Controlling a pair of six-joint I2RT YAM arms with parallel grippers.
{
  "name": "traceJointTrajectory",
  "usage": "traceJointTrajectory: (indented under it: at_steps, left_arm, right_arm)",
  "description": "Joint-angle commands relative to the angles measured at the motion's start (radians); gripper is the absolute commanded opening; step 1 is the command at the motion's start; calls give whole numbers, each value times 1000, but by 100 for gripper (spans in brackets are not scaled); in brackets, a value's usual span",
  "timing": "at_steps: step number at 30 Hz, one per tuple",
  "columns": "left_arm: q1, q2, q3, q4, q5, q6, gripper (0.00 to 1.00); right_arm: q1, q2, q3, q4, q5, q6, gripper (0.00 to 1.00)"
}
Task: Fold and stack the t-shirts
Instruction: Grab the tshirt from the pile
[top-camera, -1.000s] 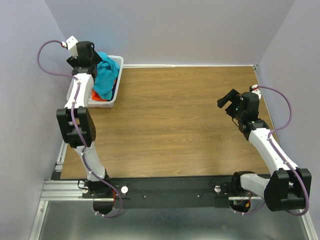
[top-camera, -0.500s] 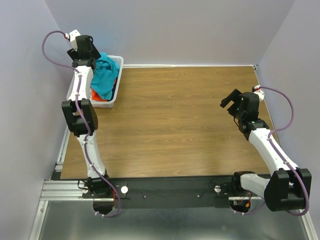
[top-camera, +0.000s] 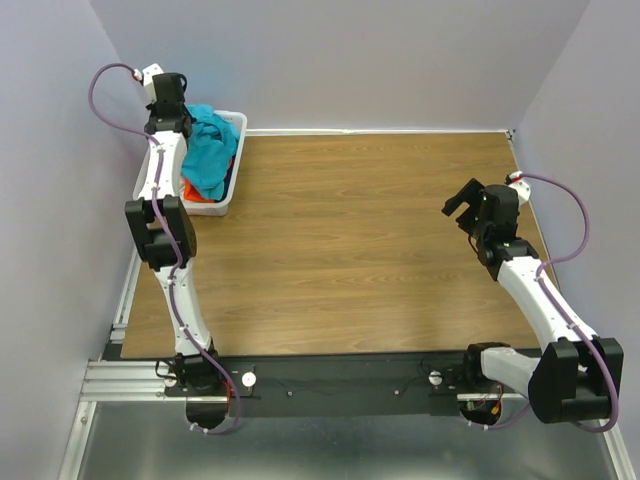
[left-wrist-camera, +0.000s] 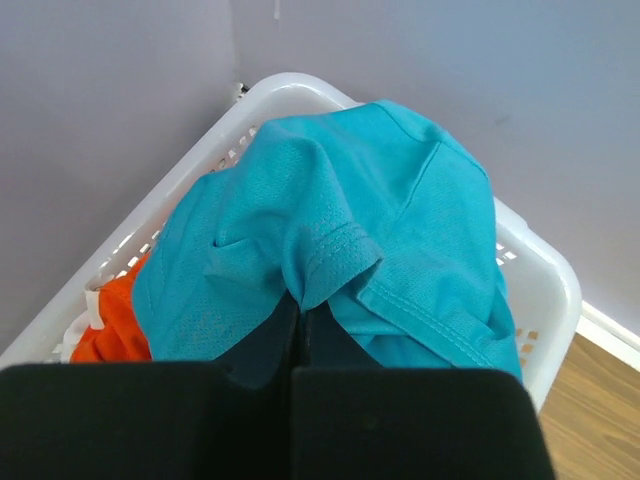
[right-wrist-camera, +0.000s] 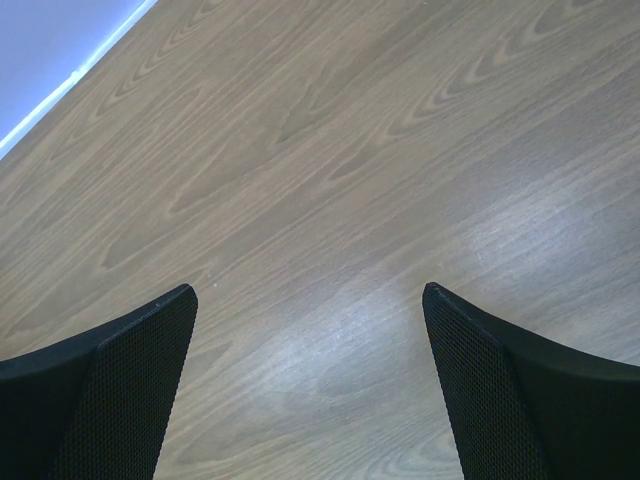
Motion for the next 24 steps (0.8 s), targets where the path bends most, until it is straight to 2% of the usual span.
traceJointTrajectory:
  at_steps: [1, 8, 15, 18, 24]
  left_arm:
    - [5, -160, -18, -3, 23, 8, 0]
    - [-11, -362, -84, 52, 80, 45, 0]
    - [-70, -513, -83, 71, 115, 92, 0]
    - [-124, -597, -98, 91, 105, 114, 0]
    - [-332, -776, -161, 192, 109, 180, 0]
  right_arm:
    - [-3, -11, 3, -18, 26, -15, 100]
    - [-3, -6, 8, -20, -16, -19, 100]
    - [-3, -20, 8, -18, -47, -24, 100]
    - [-2, -31, 8, -18, -62, -33, 100]
    - [-2, -67, 11, -18, -80, -35, 100]
